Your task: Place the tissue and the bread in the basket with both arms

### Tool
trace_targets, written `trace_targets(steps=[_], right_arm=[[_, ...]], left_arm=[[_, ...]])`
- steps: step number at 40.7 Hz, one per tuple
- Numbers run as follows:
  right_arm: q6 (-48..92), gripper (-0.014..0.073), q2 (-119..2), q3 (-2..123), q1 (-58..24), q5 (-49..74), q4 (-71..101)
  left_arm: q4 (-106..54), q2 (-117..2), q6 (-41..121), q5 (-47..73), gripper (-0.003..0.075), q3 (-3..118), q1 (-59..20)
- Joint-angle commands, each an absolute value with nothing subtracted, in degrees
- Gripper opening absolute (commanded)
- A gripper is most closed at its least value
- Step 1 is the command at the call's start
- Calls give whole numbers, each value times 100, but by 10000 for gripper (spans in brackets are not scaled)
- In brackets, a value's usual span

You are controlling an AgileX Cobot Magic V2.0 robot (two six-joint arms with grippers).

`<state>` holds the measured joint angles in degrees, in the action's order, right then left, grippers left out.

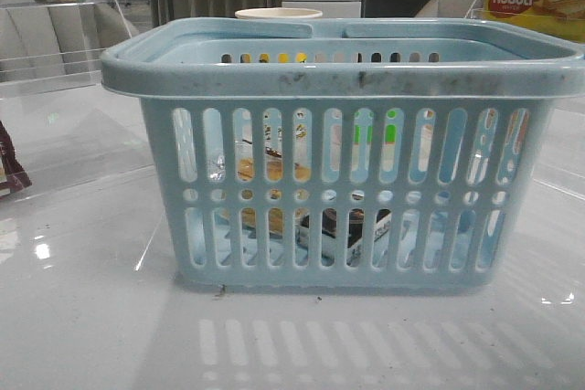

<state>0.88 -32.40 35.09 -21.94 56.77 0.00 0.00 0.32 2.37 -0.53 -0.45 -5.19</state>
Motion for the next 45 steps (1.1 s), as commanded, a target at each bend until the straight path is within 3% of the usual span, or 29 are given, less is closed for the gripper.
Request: trace_targets(steps=[1, 11, 29, 45], right_arm=[[90, 58, -3246, 3654, -2177, 5378, -59], [95, 58, -2650, 3506, -1866, 5053, -59], [95, 58, -221, 1443, -396, 2224, -59], [95, 58, 161, -194, 131, 317, -59]], left_arm=[[-52, 131, 234, -552, 91, -38, -515], [-52, 131, 234, -552, 91, -38, -515], [-52, 131, 234, -552, 91, -38, -515], [-52, 131, 234, -552, 91, -38, -515]])
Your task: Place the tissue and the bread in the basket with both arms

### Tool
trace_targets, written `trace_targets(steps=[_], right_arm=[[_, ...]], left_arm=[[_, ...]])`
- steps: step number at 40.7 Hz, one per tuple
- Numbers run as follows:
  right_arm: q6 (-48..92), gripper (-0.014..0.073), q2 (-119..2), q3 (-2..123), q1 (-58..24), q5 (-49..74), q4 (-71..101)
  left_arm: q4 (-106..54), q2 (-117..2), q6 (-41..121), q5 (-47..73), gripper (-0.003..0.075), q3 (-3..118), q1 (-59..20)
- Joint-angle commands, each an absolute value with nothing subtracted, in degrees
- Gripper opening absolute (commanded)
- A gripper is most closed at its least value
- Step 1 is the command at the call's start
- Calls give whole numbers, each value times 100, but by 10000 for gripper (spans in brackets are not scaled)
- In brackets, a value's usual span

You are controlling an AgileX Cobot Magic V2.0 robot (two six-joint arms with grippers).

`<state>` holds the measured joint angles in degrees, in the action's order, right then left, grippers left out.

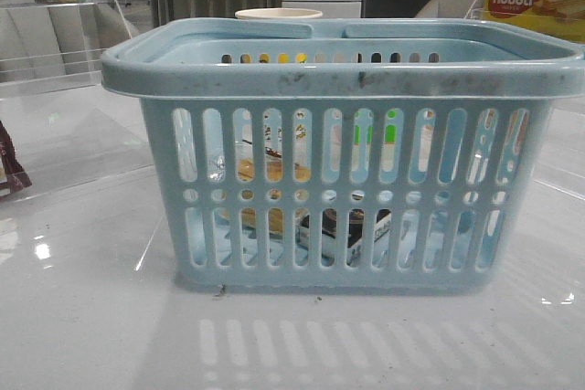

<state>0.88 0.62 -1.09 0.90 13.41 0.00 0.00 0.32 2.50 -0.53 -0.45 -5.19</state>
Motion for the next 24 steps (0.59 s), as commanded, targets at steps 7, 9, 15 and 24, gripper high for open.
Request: trace_targets(steps=[7, 9, 15, 24], right_arm=[[95, 58, 166, -167, 131, -76, -59], [95, 58, 166, -167, 126, -220, -59], [95, 58, 166, -167, 37, -653, -59], [95, 58, 166, -167, 31, -715, -59]], left_arm=[[-52, 131, 234, -552, 91, -38, -515], [-52, 131, 234, -552, 91, -38, -515], [-52, 131, 234, -552, 91, -38, -515], [-52, 131, 234, -552, 91, -38, -515]])
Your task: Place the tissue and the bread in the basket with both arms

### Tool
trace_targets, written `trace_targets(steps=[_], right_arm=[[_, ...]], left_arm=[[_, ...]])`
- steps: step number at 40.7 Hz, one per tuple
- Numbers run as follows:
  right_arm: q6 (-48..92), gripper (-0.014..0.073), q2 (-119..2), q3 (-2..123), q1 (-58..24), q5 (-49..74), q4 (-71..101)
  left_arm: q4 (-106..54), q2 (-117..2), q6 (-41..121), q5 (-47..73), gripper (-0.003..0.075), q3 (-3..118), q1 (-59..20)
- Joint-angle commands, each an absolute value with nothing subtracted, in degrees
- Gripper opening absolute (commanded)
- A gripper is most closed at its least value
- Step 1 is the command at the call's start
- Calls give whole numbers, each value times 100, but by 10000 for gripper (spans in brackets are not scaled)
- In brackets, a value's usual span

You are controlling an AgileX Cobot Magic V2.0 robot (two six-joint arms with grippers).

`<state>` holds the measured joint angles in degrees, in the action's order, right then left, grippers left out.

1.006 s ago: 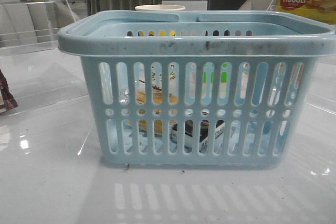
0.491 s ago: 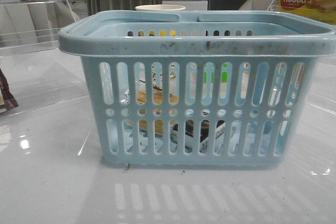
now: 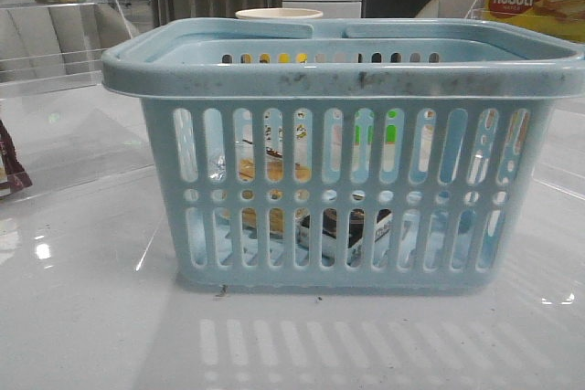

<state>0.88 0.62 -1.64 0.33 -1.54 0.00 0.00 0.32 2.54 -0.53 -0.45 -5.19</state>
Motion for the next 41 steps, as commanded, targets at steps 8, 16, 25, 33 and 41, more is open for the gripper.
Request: trace_targets(steps=[8, 16, 25, 33, 41], right_arm=[[95, 58, 166, -167, -33, -714, -59], [95, 58, 166, -167, -34, -695, -59], [95, 58, 166, -167, -34, -123, -59], [95, 58, 166, -167, -34, -31, -59], [95, 58, 166, -167, -34, -31, -59]], left_arm=[[-52, 131, 234, -552, 91, -38, -515], [-52, 131, 234, -552, 91, -38, -515], [-52, 131, 234, -552, 91, -38, -515], [-52, 131, 234, -552, 91, -38, -515], [-52, 131, 234, -552, 91, -38, -515]])
